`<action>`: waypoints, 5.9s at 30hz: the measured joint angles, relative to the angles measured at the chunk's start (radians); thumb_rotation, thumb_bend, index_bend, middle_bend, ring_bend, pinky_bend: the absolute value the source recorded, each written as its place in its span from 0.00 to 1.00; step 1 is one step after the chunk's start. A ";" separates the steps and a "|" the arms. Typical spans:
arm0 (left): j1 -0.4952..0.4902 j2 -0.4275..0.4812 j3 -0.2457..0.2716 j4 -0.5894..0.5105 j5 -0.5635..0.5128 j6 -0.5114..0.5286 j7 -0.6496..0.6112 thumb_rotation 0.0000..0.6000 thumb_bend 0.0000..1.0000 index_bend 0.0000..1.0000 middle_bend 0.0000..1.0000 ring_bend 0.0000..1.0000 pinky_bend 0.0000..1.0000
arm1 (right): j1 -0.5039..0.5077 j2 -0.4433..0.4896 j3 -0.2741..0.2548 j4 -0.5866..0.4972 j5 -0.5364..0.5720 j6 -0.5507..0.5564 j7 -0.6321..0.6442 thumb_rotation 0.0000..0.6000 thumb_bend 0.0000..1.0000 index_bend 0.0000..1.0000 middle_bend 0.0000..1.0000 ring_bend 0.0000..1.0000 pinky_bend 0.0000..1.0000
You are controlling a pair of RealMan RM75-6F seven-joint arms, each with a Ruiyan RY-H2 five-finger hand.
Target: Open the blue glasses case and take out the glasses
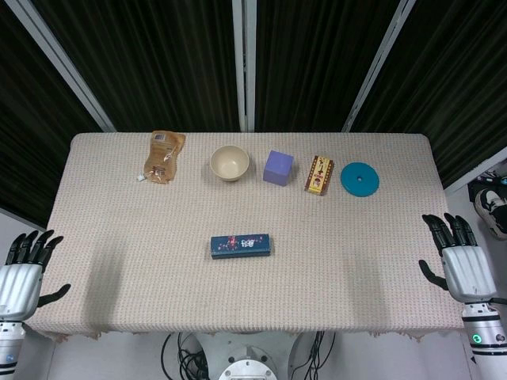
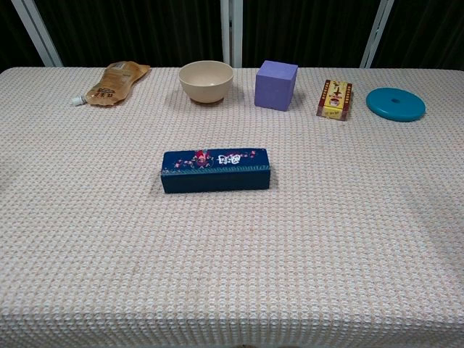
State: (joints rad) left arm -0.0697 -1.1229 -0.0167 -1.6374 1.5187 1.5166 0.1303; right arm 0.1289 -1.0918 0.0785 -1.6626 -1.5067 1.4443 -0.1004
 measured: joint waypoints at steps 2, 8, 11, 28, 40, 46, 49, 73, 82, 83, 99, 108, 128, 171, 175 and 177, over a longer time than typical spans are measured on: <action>-0.002 -0.001 0.000 -0.001 -0.004 -0.006 0.003 1.00 0.11 0.17 0.09 0.00 0.00 | 0.002 -0.001 0.000 0.002 -0.001 -0.003 0.000 1.00 0.24 0.04 0.12 0.00 0.01; -0.002 0.000 0.000 -0.008 0.001 -0.006 0.012 1.00 0.11 0.17 0.09 0.00 0.00 | 0.007 0.000 0.001 0.006 -0.003 -0.005 0.002 1.00 0.24 0.04 0.12 0.00 0.01; -0.008 0.001 -0.004 -0.011 0.007 -0.006 0.015 1.00 0.11 0.17 0.09 0.00 0.00 | 0.006 -0.002 0.002 0.010 -0.004 0.000 0.007 1.00 0.24 0.04 0.12 0.00 0.01; -0.325 -0.015 -0.089 -0.025 0.098 -0.324 -0.018 1.00 0.11 0.17 0.09 0.00 0.00 | 0.038 0.004 0.022 -0.011 -0.006 -0.017 -0.028 1.00 0.24 0.04 0.11 0.00 0.01; -0.645 -0.224 -0.154 0.050 0.051 -0.672 -0.050 1.00 0.11 0.17 0.09 0.00 0.00 | 0.042 0.020 0.022 -0.041 0.013 -0.027 -0.055 1.00 0.24 0.04 0.11 0.00 0.01; -0.737 -0.345 -0.179 0.124 -0.027 -0.756 -0.016 1.00 0.11 0.17 0.09 0.00 0.00 | 0.044 0.018 0.022 -0.045 0.015 -0.028 -0.059 1.00 0.24 0.04 0.11 0.00 0.01; -0.781 -0.412 -0.193 0.175 -0.074 -0.787 0.019 1.00 0.11 0.16 0.08 0.00 0.00 | 0.043 0.018 0.021 -0.045 0.015 -0.026 -0.058 1.00 0.24 0.04 0.11 0.00 0.01; -0.969 -0.700 -0.292 0.555 -0.472 -0.846 0.168 1.00 0.10 0.16 0.08 0.00 0.00 | 0.030 0.019 0.010 -0.034 0.022 -0.019 -0.042 1.00 0.24 0.04 0.11 0.00 0.01; -0.915 -0.639 -0.310 0.565 -0.598 -0.800 0.174 1.00 0.10 0.17 0.08 0.00 0.00 | 0.037 0.015 0.010 -0.037 0.022 -0.028 -0.049 1.00 0.24 0.04 0.11 0.00 0.01; -0.904 -0.627 -0.310 0.544 -0.599 -0.793 0.163 1.00 0.10 0.17 0.08 0.00 0.00 | 0.038 0.014 0.010 -0.037 0.022 -0.029 -0.050 1.00 0.24 0.04 0.11 0.00 0.01; -0.708 -0.338 -0.133 0.245 -0.553 -0.711 0.161 1.00 0.09 0.25 0.16 0.02 0.00 | 0.043 0.004 0.005 -0.032 0.016 -0.034 -0.048 1.00 0.24 0.04 0.11 0.00 0.01; -0.686 -0.313 -0.081 0.207 -0.611 -0.734 0.187 1.00 0.08 0.29 0.20 0.04 0.00 | 0.036 0.004 0.002 -0.029 0.014 -0.025 -0.043 1.00 0.24 0.04 0.11 0.00 0.01; -0.810 -0.362 -0.128 0.089 -0.475 -0.873 0.083 1.00 0.07 0.25 0.20 0.04 0.01 | 0.022 0.007 -0.001 -0.027 0.026 -0.015 -0.042 1.00 0.24 0.04 0.11 0.00 0.01; -0.962 -0.393 -0.121 0.252 -0.724 -0.848 0.210 1.00 0.00 0.33 0.30 0.07 0.02 | 0.020 0.001 0.002 -0.015 0.020 -0.018 -0.022 1.00 0.24 0.04 0.11 0.00 0.01; -0.940 -0.377 -0.115 0.202 -0.712 -0.797 0.200 1.00 0.01 0.33 0.30 0.08 0.02 | 0.025 -0.001 0.002 -0.020 0.016 -0.023 -0.028 1.00 0.24 0.04 0.11 0.00 0.01; -0.934 -0.382 -0.119 0.200 -0.689 -0.778 0.190 1.00 0.04 0.33 0.30 0.08 0.02 | 0.025 0.000 0.002 -0.022 0.017 -0.024 -0.029 1.00 0.24 0.04 0.11 0.00 0.01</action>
State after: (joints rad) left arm -1.0034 -1.5048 -0.1353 -1.4372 0.8300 0.7383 0.3207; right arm 0.1543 -1.0915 0.0805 -1.6847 -1.4901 1.4207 -0.1293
